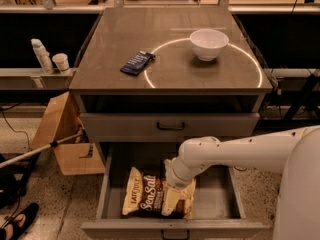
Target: Pick brown chip bag from middle drawer and place on counter
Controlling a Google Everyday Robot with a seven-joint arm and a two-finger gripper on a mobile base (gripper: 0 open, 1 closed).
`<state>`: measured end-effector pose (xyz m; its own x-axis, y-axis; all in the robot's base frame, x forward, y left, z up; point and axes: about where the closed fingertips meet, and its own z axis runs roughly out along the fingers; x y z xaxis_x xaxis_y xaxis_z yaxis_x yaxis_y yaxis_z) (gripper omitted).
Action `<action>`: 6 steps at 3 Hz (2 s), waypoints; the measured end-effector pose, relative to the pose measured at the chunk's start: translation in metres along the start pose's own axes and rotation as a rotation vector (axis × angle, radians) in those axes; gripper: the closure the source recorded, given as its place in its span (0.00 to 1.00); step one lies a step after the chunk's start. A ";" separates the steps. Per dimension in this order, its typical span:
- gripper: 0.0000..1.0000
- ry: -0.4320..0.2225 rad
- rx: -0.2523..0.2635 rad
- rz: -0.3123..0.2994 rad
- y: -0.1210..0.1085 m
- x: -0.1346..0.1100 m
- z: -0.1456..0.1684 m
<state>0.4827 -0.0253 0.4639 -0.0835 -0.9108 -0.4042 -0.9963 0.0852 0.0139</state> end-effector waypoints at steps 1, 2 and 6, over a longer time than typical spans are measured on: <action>0.00 0.014 -0.008 -0.007 -0.002 -0.003 0.012; 0.00 0.042 0.007 0.003 -0.005 -0.007 0.025; 0.00 0.164 0.093 0.103 -0.012 0.007 0.057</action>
Offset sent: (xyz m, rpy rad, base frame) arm 0.0119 0.0235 -0.0300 -0.0737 -0.0133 -0.0266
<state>0.4954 -0.0097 0.4089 -0.1952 -0.9481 -0.2510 -0.9766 0.2115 -0.0397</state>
